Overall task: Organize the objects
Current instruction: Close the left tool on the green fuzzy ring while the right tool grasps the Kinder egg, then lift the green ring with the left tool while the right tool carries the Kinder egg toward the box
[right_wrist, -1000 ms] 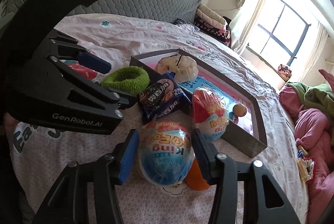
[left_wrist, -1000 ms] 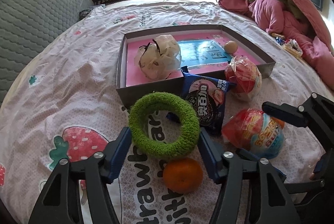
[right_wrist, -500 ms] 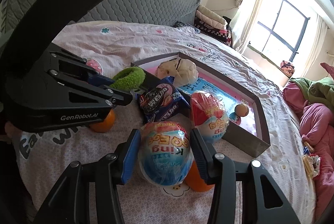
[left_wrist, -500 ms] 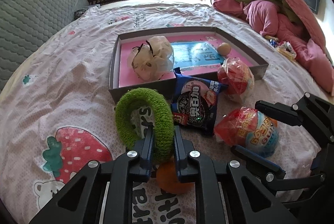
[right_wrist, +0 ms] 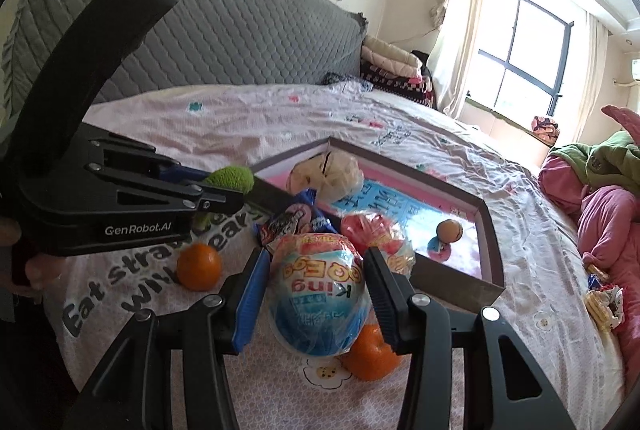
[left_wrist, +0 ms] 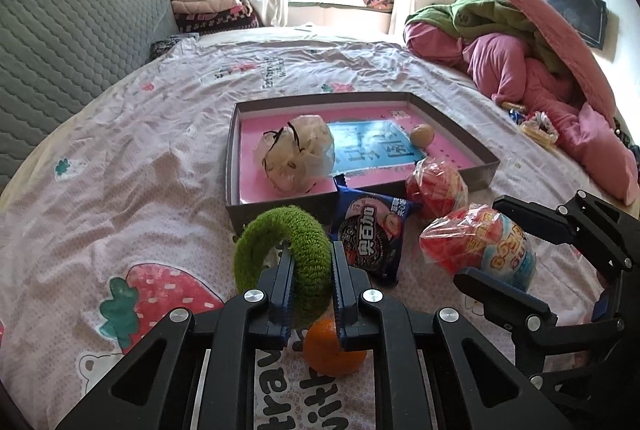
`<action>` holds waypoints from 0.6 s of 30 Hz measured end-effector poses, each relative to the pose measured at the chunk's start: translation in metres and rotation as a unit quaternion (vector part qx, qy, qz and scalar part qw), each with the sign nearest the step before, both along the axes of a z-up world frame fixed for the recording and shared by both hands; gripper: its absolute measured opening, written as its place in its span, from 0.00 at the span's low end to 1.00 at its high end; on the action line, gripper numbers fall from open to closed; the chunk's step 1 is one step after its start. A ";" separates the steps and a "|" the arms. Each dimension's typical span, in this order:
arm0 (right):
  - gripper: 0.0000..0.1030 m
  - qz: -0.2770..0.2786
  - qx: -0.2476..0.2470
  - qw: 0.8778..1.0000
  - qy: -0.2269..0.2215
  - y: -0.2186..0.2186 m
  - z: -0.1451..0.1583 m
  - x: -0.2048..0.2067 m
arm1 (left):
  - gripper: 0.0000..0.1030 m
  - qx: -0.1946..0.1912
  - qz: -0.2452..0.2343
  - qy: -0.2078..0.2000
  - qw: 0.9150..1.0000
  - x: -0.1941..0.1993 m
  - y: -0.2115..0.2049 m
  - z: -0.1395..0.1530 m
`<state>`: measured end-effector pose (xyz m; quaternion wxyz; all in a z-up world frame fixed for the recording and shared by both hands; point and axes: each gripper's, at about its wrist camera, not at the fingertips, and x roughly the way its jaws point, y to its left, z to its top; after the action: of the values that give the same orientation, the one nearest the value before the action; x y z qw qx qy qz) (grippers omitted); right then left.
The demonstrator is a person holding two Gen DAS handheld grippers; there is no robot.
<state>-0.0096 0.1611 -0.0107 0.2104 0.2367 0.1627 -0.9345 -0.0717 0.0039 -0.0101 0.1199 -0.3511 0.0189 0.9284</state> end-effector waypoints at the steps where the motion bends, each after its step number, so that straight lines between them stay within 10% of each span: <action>1: 0.48 -0.001 -0.005 1.000 0.002 0.002 0.001 0.000 | 0.15 0.000 0.001 0.000 1.000 0.000 0.000 0.001; 18: 0.48 -0.013 -0.044 0.998 0.030 0.017 0.019 0.007 | 0.15 0.006 0.006 0.021 1.000 0.011 0.009 0.019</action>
<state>-0.0030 0.1779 0.0084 0.2034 0.2013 0.1243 -0.9501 -0.0604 0.0129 0.0092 0.1158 -0.3314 0.0140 0.9363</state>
